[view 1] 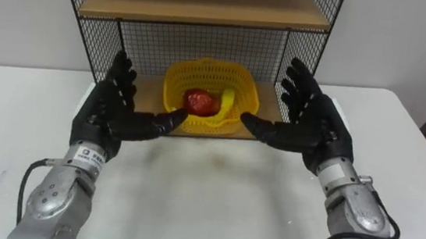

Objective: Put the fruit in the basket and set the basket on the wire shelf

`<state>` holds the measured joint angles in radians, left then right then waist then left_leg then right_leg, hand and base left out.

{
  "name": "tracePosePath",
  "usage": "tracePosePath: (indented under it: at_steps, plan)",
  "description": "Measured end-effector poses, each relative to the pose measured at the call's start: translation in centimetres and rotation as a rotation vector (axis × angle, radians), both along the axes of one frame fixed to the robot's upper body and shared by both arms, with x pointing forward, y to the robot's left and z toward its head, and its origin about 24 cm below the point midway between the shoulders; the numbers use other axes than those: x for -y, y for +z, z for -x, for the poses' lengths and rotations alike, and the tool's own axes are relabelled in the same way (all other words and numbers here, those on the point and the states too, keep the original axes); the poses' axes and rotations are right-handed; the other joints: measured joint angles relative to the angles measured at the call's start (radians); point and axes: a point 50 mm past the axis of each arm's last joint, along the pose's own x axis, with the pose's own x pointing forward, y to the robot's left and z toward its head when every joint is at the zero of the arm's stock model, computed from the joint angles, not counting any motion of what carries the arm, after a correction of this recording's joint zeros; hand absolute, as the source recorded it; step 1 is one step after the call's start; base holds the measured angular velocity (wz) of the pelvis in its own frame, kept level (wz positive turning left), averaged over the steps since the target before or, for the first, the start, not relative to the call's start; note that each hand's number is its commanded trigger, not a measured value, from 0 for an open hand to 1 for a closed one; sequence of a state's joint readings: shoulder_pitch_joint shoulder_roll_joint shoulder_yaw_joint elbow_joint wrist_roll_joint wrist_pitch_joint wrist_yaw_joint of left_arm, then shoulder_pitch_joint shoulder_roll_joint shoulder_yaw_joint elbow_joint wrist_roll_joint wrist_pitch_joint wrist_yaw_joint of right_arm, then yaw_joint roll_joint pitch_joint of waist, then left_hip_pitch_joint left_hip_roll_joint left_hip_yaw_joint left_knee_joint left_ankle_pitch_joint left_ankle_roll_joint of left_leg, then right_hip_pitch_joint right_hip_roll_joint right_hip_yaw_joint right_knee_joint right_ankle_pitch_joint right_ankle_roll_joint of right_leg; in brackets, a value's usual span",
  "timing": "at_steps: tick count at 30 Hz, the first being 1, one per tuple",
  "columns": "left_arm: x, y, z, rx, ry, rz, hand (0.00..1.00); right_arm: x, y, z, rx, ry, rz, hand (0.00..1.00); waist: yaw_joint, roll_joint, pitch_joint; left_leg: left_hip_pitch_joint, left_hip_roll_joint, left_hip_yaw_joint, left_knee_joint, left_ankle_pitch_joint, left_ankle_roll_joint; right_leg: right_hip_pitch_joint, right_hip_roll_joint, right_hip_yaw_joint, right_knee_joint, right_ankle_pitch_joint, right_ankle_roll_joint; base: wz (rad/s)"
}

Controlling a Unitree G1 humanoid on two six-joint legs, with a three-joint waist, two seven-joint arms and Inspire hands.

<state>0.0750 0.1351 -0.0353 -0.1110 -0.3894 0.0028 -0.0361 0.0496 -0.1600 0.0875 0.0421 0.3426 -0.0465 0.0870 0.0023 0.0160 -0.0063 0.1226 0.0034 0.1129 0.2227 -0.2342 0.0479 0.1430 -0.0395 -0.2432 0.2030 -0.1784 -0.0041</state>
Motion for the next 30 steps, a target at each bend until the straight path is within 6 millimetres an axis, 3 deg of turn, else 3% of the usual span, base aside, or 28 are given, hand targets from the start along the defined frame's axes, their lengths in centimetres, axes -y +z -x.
tracePosePath:
  at_steps: [5,10,14,23,30]
  plan:
    - [-0.4,-0.3,1.6,0.021,0.031,0.010,0.00,0.5,0.3,1.3,0.032,-0.022,0.030,0.00,-0.010,0.003,-0.0014,-0.001,0.000,0.001,-0.002,0.000,0.000,-0.001,0.006,0.000,-0.001,0.000,0.000,0.00]
    - [-0.9,-1.1,2.7,-0.001,0.055,-0.001,0.00,2.0,0.4,1.9,0.055,-0.104,0.077,0.00,-0.022,-0.006,0.0011,-0.011,-0.001,0.001,0.000,0.001,-0.001,-0.013,0.006,-0.002,0.000,-0.001,0.000,0.00]
    - [-1.7,-0.4,3.3,0.051,0.097,-0.028,0.00,2.8,1.3,2.7,0.110,-0.149,0.132,0.00,-0.021,-0.009,0.0007,-0.018,0.000,0.013,-0.001,0.001,-0.001,-0.031,0.008,0.011,-0.001,-0.001,-0.001,-0.10]
    - [-4.3,3.2,4.2,0.246,0.300,-0.046,0.00,5.8,5.3,3.7,0.343,-0.424,0.171,0.00,-0.001,-0.016,0.0015,-0.025,0.001,0.024,-0.008,0.001,-0.001,-0.047,0.011,0.024,0.001,-0.001,0.000,-0.04]
    - [-8.7,9.1,7.4,0.570,0.703,-0.064,0.00,9.6,9.4,6.0,0.561,-0.762,0.262,0.00,0.007,0.001,-0.0076,-0.022,-0.001,0.023,-0.026,0.002,-0.003,-0.049,0.012,0.026,0.001,-0.002,0.002,0.00]
